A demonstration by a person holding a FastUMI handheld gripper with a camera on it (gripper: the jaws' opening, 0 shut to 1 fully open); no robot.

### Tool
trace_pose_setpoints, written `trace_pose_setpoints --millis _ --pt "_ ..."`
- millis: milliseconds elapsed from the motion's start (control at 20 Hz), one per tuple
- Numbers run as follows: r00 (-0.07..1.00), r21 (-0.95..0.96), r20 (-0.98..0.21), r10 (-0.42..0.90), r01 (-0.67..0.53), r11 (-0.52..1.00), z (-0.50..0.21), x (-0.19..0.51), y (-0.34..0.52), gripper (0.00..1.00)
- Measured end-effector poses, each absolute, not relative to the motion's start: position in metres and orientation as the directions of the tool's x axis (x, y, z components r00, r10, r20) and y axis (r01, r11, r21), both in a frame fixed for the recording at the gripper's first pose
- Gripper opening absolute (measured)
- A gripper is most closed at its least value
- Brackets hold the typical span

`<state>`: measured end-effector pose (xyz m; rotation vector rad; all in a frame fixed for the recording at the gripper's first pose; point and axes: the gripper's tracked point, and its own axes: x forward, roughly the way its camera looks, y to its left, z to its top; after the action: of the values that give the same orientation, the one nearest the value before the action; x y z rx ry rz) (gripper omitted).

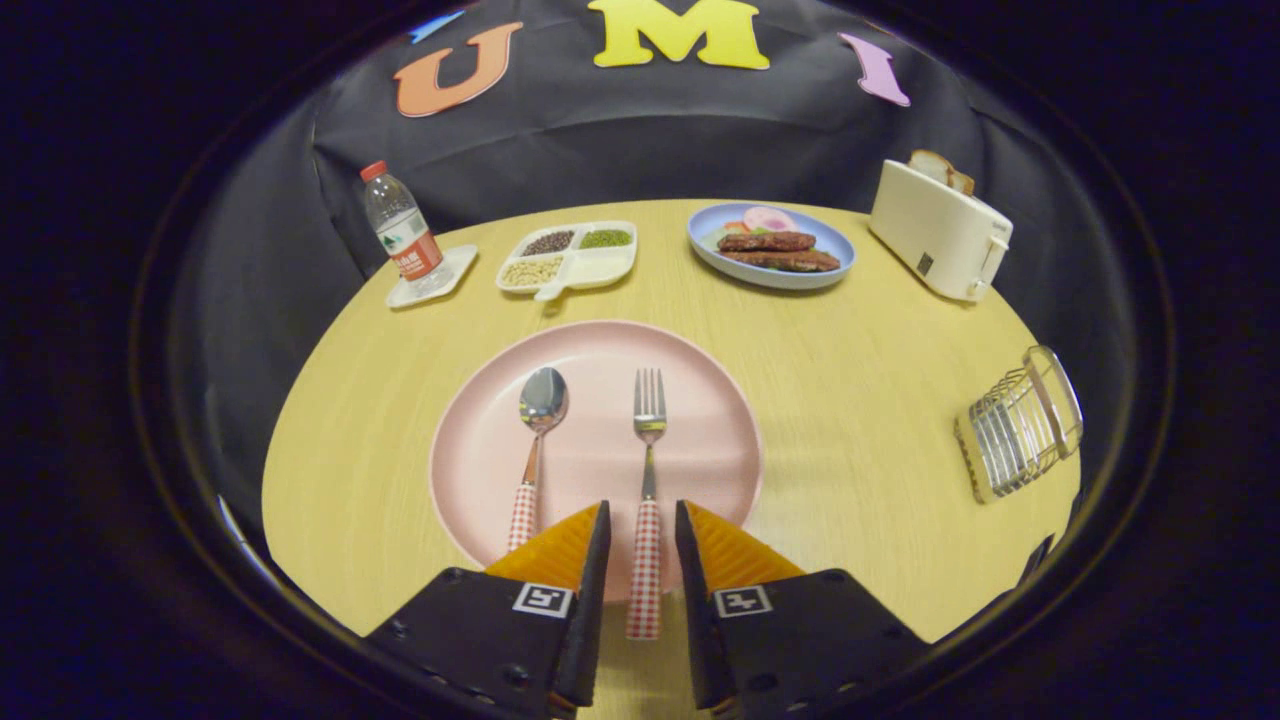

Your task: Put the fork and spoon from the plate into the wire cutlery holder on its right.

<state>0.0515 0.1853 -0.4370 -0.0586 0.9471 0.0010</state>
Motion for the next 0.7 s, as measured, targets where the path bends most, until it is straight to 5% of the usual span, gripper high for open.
trace_pose_setpoints --millis 100,200,300,350,700 --pt "0.569 -0.061 -0.822 -0.037 -0.025 0.998 -0.443 0.054 0.186 0.36" --pt "0.553 -0.057 -0.832 -0.039 -0.016 0.998 -0.444 0.050 0.184 0.15" --pt "0.551 -0.051 -0.834 -0.037 -0.011 0.999 -0.445 0.049 0.182 0.16" --pt "0.544 -0.049 -0.839 -0.033 -0.015 0.999 -0.446 0.051 0.182 0.08" --pt "0.550 -0.004 -0.835 0.029 -0.059 0.998 -0.403 0.035 0.169 0.08"
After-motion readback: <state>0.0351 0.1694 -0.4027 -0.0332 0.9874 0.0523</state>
